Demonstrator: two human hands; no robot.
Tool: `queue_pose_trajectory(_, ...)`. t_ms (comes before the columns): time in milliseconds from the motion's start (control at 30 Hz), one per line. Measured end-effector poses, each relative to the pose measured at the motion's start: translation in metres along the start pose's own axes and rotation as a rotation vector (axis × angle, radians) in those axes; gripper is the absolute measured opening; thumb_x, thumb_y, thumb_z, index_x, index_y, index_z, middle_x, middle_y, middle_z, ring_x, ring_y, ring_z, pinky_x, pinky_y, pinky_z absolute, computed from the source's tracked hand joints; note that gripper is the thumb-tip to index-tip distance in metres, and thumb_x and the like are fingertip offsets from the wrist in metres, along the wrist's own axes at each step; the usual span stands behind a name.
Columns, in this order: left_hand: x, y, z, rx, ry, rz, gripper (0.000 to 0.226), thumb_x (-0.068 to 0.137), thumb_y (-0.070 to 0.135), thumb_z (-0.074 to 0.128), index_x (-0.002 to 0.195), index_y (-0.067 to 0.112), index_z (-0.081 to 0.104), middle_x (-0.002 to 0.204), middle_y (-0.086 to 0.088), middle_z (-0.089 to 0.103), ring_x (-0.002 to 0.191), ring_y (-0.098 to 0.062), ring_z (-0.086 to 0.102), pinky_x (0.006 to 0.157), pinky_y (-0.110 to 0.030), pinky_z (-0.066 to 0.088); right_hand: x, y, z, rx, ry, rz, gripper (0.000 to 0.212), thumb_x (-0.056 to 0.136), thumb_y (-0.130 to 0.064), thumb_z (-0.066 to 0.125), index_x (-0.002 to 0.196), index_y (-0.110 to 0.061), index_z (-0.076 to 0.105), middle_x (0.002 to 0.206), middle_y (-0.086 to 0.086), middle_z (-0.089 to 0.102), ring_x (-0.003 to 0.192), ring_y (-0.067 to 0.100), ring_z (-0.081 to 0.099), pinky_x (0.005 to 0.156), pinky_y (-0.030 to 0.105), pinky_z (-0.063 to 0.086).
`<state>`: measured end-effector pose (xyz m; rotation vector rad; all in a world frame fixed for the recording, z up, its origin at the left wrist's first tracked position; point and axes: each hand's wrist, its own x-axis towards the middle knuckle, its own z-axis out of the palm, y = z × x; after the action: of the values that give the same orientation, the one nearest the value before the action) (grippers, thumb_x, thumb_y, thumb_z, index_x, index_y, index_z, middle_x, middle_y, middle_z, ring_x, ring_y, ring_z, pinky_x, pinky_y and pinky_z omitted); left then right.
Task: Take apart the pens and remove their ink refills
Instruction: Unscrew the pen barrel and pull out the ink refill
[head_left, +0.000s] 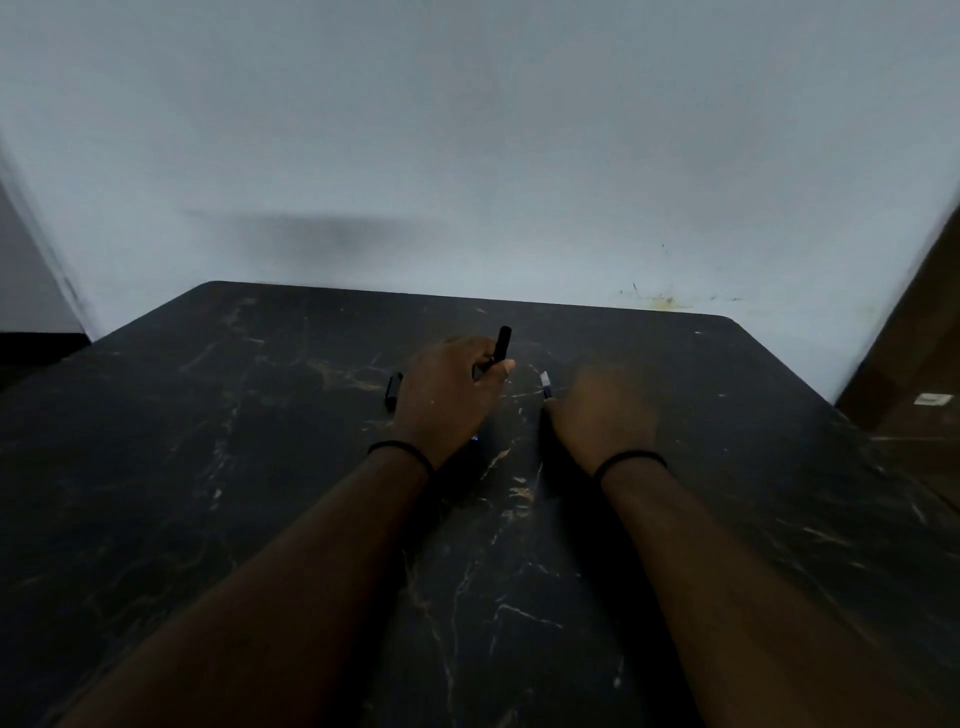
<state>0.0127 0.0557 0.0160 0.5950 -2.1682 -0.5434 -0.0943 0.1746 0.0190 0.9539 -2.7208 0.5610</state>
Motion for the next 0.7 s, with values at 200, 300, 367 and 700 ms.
queue_pose_trajectory(200,0.0013,-0.0023,0.0007,0.008,0.000,-0.001,0.021,0.090,0.037,0.065,0.096,0.018,0.072,0.094,-0.001,0.072,0.082,-0.017,0.067,0.075,-0.042,0.057,-0.0028,-0.0074,0.0028,0.049,0.005,0.008,0.038,0.093,-0.044,0.057,0.103,-0.009,0.069,0.113,0.015,0.067,0.103,0.034,0.066,0.084,0.040,0.053)
queue_pose_trajectory(300,0.0013,-0.0026,0.0018,0.017,0.014,0.001,0.021,0.090,0.037,0.066,0.096,0.018,0.072,0.093,-0.001,0.072,0.081,-0.017,0.067,0.074,-0.041,0.057,-0.0048,-0.0078,0.0040,0.089,0.032,0.006,0.042,0.093,-0.047,0.058,0.100,-0.008,0.070,0.112,0.015,0.068,0.103,0.034,0.066,0.084,0.038,0.052)
queue_pose_trajectory(367,0.0012,-0.0027,0.0021,0.016,0.007,-0.003,0.021,0.090,0.037,0.066,0.096,0.017,0.072,0.093,-0.001,0.072,0.080,-0.017,0.067,0.073,-0.042,0.057,-0.0048,-0.0079,0.0039,0.115,0.038,0.009,0.044,0.094,-0.049,0.056,0.100,-0.008,0.070,0.112,0.015,0.069,0.102,0.035,0.066,0.085,0.038,0.052)
queue_pose_trajectory(700,0.0028,-0.0042,0.0028,0.018,-0.021,-0.021,0.023,0.091,0.039,0.064,0.101,0.019,0.070,0.095,0.001,0.072,0.079,-0.014,0.068,0.074,-0.042,0.058,0.0036,-0.0043,-0.0026,0.341,0.163,0.023,0.030,0.100,-0.040,0.051,0.080,-0.019,0.057,0.072,-0.003,0.059,0.069,0.019,0.058,0.054,0.025,0.034)
